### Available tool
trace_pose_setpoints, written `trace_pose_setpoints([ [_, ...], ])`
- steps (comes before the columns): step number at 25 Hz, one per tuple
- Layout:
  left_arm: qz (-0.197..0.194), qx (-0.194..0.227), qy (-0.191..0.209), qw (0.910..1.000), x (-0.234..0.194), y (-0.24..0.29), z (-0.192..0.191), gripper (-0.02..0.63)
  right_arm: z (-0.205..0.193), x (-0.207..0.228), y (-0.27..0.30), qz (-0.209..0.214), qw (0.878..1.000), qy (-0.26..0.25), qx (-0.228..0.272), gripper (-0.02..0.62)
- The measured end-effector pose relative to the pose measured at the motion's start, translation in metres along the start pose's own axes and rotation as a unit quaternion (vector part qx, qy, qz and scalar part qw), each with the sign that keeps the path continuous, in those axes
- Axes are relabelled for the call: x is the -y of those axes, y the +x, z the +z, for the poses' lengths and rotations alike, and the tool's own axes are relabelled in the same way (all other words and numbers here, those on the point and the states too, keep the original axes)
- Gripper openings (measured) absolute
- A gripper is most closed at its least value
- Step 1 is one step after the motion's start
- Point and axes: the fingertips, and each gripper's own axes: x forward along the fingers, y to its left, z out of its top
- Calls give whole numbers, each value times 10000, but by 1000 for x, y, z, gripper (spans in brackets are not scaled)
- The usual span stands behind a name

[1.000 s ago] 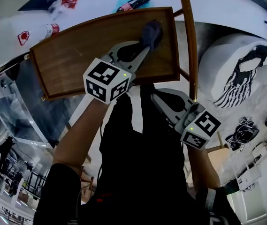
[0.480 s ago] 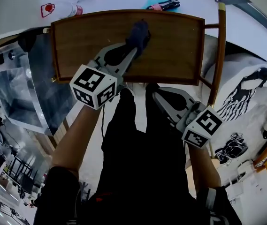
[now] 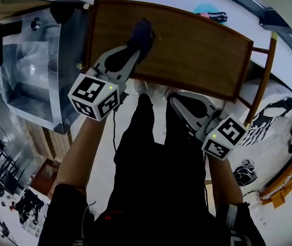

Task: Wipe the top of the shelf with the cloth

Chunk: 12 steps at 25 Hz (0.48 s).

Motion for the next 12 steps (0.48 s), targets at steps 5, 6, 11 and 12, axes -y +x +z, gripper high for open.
trace_pose_setpoints([
  [5, 460, 95, -63, 9989, -45, -48, -9, 52, -9, -23, 41, 191, 9994, -96, -282, 5],
  [6, 567, 87, -64, 9983, -54, -57, -13, 52, -11, -27, 48, 230, 9991, -101, -337, 5],
  [11, 937, 90, -193, 9954, -92, -95, -28, 52, -20, -42, 77, 337, 9980, -141, -520, 5],
  [12, 990, 93, -222, 9948, -99, -102, -29, 52, -21, -44, 82, 349, 9978, -148, -553, 5],
])
